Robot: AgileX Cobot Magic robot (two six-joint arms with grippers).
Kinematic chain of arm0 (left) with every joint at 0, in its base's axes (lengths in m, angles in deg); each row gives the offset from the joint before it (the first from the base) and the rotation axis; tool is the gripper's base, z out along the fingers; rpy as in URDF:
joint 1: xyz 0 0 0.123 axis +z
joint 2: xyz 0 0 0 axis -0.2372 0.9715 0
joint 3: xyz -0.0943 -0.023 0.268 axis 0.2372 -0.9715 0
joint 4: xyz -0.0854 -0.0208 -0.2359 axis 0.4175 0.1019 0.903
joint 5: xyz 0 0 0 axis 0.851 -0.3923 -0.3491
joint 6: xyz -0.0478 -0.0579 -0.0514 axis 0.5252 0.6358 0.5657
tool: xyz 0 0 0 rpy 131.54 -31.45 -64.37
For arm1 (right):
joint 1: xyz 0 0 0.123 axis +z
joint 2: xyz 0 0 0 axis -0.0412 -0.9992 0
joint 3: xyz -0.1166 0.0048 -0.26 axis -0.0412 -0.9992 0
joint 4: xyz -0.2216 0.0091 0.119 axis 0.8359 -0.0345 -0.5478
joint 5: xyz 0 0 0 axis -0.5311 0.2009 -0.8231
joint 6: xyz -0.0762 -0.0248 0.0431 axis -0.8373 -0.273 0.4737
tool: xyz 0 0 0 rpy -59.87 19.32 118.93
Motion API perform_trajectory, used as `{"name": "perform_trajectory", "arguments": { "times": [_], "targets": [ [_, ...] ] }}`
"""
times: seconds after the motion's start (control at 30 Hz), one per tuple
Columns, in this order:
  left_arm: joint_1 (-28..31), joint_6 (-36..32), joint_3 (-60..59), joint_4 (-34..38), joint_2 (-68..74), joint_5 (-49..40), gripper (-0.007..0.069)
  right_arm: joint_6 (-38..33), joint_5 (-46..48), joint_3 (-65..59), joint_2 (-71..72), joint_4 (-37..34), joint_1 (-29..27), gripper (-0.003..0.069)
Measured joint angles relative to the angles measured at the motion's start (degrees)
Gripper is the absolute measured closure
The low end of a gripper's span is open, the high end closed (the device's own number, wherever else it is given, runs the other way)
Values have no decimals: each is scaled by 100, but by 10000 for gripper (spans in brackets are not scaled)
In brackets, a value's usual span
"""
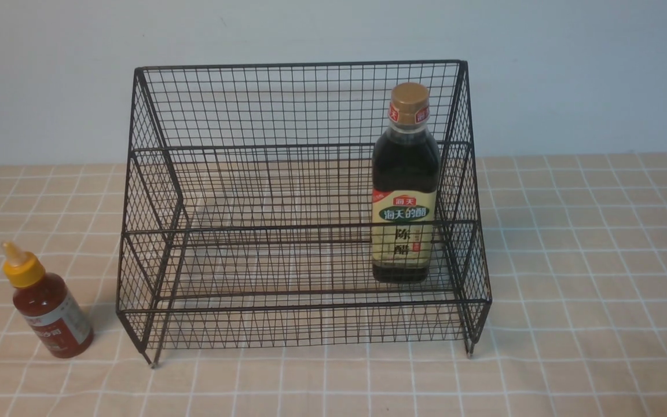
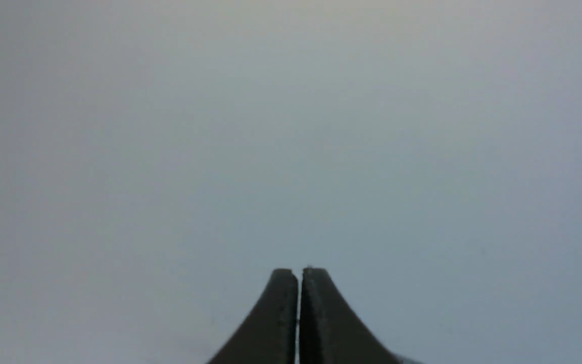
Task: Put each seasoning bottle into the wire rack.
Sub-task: Use the left arm to grab the condiment bottle closest to it
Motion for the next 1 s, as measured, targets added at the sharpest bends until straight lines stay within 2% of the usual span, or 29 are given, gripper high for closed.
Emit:
{"name": "perform_trajectory", "arguments": {
  "times": [0.13,0.17,0.2,0.27,0.37,0.57,1.0],
  "targets": [
    [0,-43,1551,-400,1497,-2905,631,0,0,0,0,0,0,672],
    [0,-43,1692,-433,1762,-3186,631,0,0,0,0,0,0,672],
    [0,-49,2227,-559,2373,-4247,631,0,0,0,0,0,0,672],
    [0,-53,2831,-705,3194,-5287,631,0,0,0,0,0,0,672],
    [0,-127,3504,-928,4178,-6134,631,0,0,0,0,0,0,672],
    [17,-139,4609,-1958,5808,-6824,627,0,0,0,0,0,0,672],
    [510,-139,6048,-2087,7831,-7207,622,0,0,0,0,-6,0,672]
  ]
}}
